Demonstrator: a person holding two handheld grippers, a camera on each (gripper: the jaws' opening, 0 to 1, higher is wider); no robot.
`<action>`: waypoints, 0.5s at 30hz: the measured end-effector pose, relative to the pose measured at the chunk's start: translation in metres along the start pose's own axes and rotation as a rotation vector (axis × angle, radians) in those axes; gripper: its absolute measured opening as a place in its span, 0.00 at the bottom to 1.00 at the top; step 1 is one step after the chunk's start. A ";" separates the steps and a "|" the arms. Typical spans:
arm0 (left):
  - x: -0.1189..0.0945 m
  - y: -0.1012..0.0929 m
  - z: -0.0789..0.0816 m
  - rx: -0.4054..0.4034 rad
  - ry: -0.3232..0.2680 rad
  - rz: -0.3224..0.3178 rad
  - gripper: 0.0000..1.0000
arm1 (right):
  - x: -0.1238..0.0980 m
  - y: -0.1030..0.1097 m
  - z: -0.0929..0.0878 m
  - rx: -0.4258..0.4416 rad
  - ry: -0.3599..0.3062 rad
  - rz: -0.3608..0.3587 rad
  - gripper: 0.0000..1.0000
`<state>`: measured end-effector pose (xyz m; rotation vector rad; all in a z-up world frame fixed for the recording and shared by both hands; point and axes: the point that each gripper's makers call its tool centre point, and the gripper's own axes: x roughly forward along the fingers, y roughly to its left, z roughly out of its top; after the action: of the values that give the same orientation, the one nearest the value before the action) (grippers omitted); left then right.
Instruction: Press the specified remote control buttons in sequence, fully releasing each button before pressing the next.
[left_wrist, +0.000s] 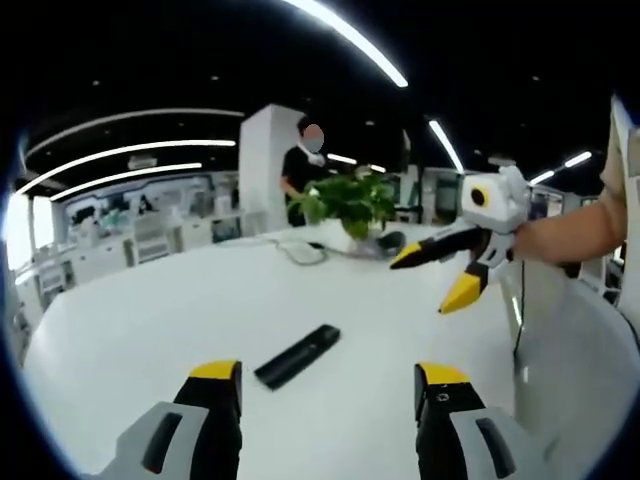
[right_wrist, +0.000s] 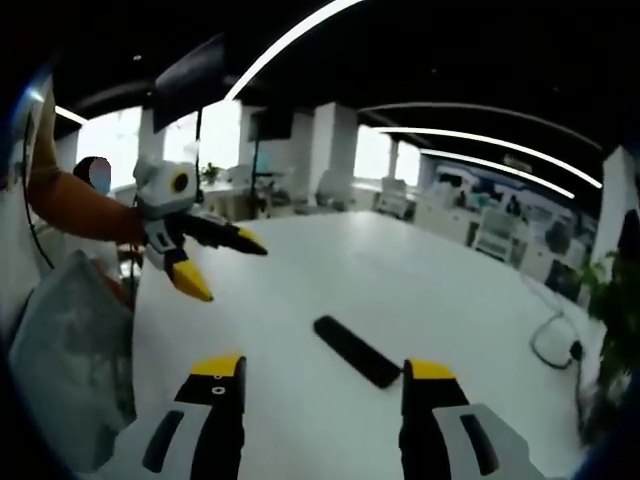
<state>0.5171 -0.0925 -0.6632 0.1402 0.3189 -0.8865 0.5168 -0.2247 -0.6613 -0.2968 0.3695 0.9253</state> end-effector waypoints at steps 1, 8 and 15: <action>0.001 0.001 0.000 0.000 0.001 -0.003 0.71 | 0.001 -0.001 0.000 -0.005 0.003 0.001 0.60; 0.007 0.007 0.004 0.015 0.004 -0.015 0.71 | 0.007 -0.012 0.003 -0.033 0.017 0.012 0.58; 0.017 0.012 0.004 0.025 0.014 -0.039 0.71 | 0.016 -0.018 0.000 -0.048 0.033 0.032 0.57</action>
<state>0.5374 -0.0986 -0.6647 0.1643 0.3246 -0.9287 0.5398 -0.2236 -0.6662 -0.3519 0.3837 0.9623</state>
